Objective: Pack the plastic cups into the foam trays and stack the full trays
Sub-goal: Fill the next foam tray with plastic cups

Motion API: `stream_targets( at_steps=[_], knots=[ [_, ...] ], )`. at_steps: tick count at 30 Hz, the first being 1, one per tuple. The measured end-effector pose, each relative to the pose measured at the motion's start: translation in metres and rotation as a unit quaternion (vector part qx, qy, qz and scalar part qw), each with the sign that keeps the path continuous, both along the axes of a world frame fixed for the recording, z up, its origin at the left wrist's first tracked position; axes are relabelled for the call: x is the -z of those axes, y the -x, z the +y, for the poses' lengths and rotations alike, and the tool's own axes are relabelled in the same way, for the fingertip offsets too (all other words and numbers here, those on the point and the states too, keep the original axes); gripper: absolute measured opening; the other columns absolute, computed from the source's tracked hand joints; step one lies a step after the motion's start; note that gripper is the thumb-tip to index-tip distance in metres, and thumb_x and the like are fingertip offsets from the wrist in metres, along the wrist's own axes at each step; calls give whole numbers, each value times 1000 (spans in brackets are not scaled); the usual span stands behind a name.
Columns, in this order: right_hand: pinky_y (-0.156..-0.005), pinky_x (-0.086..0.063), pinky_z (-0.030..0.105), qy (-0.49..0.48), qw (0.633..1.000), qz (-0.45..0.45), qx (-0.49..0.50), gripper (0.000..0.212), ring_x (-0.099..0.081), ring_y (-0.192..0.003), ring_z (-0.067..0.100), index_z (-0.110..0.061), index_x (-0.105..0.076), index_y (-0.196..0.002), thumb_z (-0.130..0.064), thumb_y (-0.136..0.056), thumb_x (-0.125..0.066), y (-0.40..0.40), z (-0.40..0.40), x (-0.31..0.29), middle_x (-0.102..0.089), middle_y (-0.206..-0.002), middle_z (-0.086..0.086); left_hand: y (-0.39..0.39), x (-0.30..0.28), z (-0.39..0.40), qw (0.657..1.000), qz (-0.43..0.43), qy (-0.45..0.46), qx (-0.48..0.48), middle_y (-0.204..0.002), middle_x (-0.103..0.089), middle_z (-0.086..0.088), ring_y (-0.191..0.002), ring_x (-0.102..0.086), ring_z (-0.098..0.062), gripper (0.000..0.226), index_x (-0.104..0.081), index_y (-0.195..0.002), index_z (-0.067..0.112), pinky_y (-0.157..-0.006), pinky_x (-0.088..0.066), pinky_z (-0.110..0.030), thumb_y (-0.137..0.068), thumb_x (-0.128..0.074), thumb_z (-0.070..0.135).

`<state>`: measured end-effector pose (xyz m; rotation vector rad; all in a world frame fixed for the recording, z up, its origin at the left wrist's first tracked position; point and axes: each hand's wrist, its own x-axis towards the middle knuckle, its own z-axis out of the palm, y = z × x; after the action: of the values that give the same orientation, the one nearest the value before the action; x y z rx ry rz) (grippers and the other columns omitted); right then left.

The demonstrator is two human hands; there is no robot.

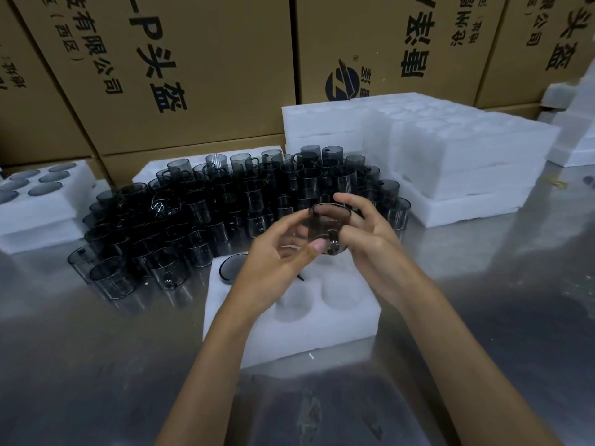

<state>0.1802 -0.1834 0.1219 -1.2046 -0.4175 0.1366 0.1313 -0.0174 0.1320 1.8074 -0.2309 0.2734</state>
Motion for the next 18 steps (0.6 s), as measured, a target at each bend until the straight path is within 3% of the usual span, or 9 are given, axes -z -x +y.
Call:
stream_targets(
  at_steps=[4,6,10,14,16,18],
  knots=[
    [-89,-46,36,22,1000,-19,-3,57,-56,-125,34,-5,-60,-124,2,-69,-53,-1,-5,-1,-62,-130,20,0,2,-5,999,1,-39,-21,-110,-62,-11,-101,-61,-14,45,-63,-127,25,-93,-51,-28,-85,-76,17],
    [-93,-45,40,39,999,-35,-9,54,-57,-121,35,-9,-65,-122,-1,-69,-54,-1,-8,-2,-64,-127,20,0,3,-6,998,-11,-33,-43,-114,-64,-3,-105,-61,-13,46,-63,-123,25,-97,-50,-33,-81,-79,15],
    [-111,-41,48,110,991,-80,2,53,-59,-121,30,-20,-69,-123,-9,-72,-56,-3,-14,-3,-70,-122,7,-2,6,-7,990,-42,-87,-102,-111,-65,19,-106,-57,-1,49,-61,-117,35,-94,-45,-24,-75,-84,21],
    [-107,-43,39,160,983,-88,12,52,-61,-120,13,-29,-71,-121,-17,-72,-56,-3,-16,-3,-71,-122,-6,-3,7,-9,976,-52,-145,-151,-96,-61,35,-104,-54,0,50,-61,-111,39,-99,-44,-37,-68,-86,37],
    [-105,-42,35,184,979,-83,13,51,-61,-118,9,-32,-71,-119,-24,-71,-58,-4,-16,-3,-71,-121,-10,-4,10,-8,969,-54,-178,-164,-93,-60,35,-104,-54,-1,50,-60,-108,40,-99,-43,-43,-66,-86,42],
    [-105,-40,33,205,976,-72,14,46,-60,-118,4,-34,-73,-116,-31,-72,-60,-6,-16,-1,-71,-119,-13,-5,13,-7,964,-51,-198,-167,-93,-60,30,-105,-54,-4,50,-59,-105,38,-100,-41,-39,-65,-86,46]
  ],
)
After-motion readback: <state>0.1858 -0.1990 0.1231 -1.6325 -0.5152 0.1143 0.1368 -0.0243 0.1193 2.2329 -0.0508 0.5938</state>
